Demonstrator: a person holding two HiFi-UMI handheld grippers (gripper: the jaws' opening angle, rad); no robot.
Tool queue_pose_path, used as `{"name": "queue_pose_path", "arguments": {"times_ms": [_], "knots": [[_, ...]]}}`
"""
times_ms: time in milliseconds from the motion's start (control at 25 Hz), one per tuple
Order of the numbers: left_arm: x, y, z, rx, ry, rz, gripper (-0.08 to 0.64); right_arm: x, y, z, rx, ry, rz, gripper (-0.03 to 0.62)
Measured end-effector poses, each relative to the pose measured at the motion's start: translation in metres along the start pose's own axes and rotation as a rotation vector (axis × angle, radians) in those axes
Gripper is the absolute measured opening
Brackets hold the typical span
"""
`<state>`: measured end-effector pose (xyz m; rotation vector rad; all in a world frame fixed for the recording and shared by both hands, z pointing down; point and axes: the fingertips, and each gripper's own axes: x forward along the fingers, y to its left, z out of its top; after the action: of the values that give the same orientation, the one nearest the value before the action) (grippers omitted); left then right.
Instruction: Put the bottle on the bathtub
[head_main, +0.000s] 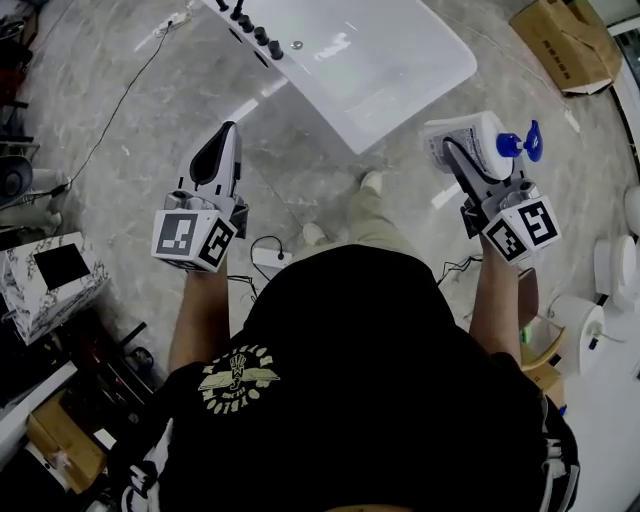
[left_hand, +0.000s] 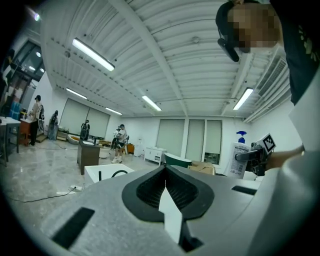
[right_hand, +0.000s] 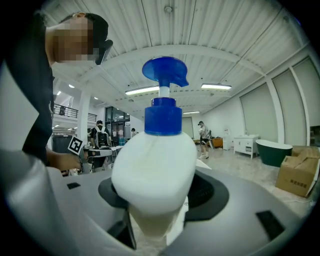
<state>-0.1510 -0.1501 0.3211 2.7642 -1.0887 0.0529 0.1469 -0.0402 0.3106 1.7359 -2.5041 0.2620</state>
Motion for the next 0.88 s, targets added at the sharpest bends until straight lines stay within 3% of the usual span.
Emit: {"name": "queue_pose_path", "arguments": {"times_ms": [280,560,880], "knots": [[0.026,0.005,0.002,-0.008,0.026,0.072,0.009,0.036,-0.023,0.003,-0.010,-0.002,0.115,0.265],[0.075,0.011,0.017,0.029,0.019,0.136,0.009,0.080,-0.081,0.009,0.019,-0.003,0.176,0.264],[0.130,0.045,0.033,0.013,0.003,0.257,0.009,0.153,-0.141,0.023,0.018,0.001,0.276,0.265]]}}
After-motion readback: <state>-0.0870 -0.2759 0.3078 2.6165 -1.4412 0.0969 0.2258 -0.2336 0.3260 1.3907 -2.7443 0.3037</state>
